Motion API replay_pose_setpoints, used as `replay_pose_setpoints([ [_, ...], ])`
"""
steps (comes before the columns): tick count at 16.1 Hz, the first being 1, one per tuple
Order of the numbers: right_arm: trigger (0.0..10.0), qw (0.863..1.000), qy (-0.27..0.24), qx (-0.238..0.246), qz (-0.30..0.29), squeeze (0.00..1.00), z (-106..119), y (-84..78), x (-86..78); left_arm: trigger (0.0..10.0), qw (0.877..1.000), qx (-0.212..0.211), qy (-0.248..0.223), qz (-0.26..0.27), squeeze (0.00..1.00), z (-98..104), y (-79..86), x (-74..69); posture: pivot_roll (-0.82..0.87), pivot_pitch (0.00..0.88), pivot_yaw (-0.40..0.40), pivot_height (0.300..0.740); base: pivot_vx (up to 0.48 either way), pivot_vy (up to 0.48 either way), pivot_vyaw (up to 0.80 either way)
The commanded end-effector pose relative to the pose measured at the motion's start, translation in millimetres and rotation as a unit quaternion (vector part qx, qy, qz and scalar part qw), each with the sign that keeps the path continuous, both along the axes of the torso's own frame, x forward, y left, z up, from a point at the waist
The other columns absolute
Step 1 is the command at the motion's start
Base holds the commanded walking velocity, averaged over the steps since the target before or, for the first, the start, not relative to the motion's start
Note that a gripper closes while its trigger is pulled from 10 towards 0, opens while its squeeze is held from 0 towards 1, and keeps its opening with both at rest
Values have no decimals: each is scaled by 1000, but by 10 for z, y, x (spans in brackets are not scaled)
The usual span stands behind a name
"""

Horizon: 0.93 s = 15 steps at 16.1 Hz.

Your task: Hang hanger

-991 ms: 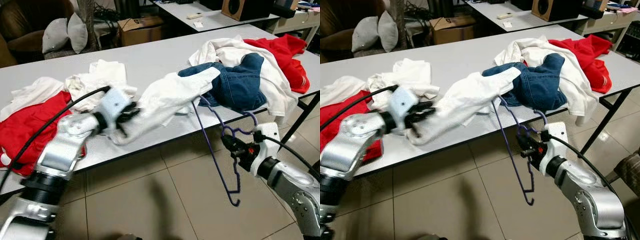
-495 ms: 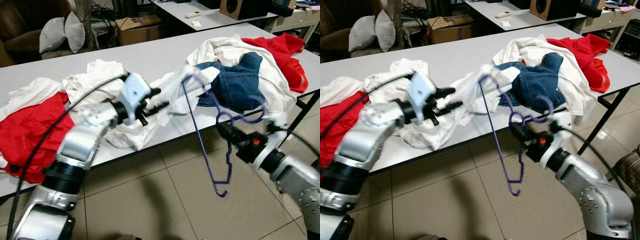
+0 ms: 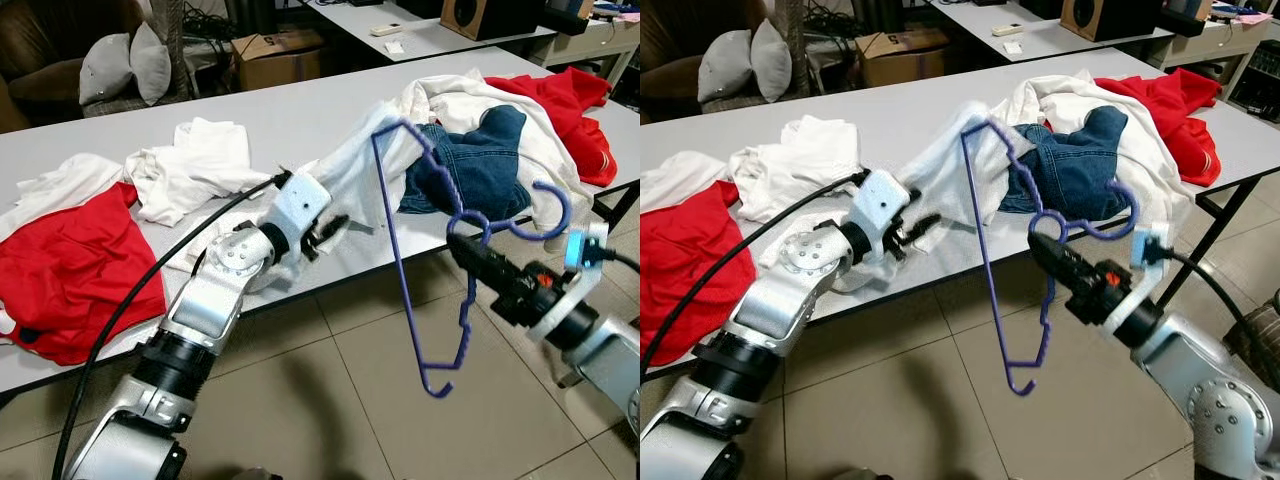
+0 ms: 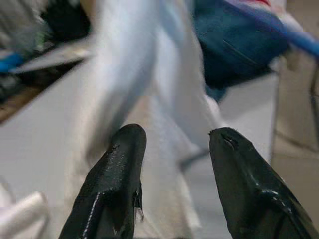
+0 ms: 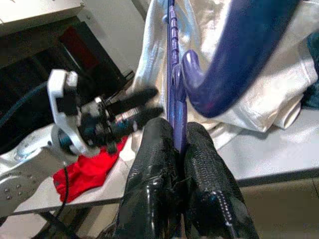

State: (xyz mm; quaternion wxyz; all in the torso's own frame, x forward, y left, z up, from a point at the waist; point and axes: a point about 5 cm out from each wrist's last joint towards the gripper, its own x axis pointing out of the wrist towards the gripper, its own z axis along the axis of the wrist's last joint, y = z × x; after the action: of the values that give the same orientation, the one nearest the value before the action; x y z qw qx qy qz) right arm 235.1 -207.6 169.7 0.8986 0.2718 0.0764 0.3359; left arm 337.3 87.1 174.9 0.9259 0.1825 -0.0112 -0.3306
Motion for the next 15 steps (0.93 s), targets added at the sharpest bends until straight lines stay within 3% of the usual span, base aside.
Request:
replay_pose_setpoints([
  [1, 10000, 1000, 0, 4, 8, 0, 15, -16, -9, 10000, 1000, -12, -26, 1, 0, 94, 6, 15, -144, 0, 30, 740, 0, 0, 0],
  [3, 10000, 1000, 9, 3, 7, 0, -14, -41, -17, 10000, 999, -16, -42, -16, 0, 128, 36, -10, -144, 0, 30, 740, 0, 0, 0],
  [5, 10000, 1000, 10, 2, 8, 0, -15, -47, -16, 10000, 999, 11, -50, -16, 0, 89, 102, -11, -144, 0, 30, 740, 0, 0, 0],
  [9, 10000, 1000, 8, 0, 8, 0, -9, -36, 0, 10000, 994, 55, -82, -42, 0, -14, 67, -90, -144, 0, 32, 740, 0, 0, 0],
  [10, 10000, 1000, 7, 0, 8, 0, -5, -31, 1, 10000, 995, 46, -76, -47, 694, -47, 61, -114, -146, 0, 34, 740, 0, 0, 0],
  [11, 10000, 1000, 7, -2, 8, 0, -3, -32, 2, 10000, 995, 38, -66, -58, 1000, -79, 43, -152, -146, 0, 34, 740, 0, 0, 0],
  [13, 10000, 1000, 6, -2, 9, 0, 2, -30, 2, 10000, 996, 43, -70, -19, 1000, -119, 75, -126, -145, 0, 33, 740, 0, 0, 0],
  [14, 10000, 1000, 6, -2, 10, 0, 2, -29, 2, 10000, 996, 20, -89, 13, 1000, -65, 87, -92, -145, 0, 33, 740, 0, 0, 0],
  [15, 10000, 1000, 6, -2, 11, 0, 4, -26, 4, 10000, 994, 5, -107, 11, 1000, -26, 68, -94, -144, 0, 33, 740, 0, 0, 0],
])
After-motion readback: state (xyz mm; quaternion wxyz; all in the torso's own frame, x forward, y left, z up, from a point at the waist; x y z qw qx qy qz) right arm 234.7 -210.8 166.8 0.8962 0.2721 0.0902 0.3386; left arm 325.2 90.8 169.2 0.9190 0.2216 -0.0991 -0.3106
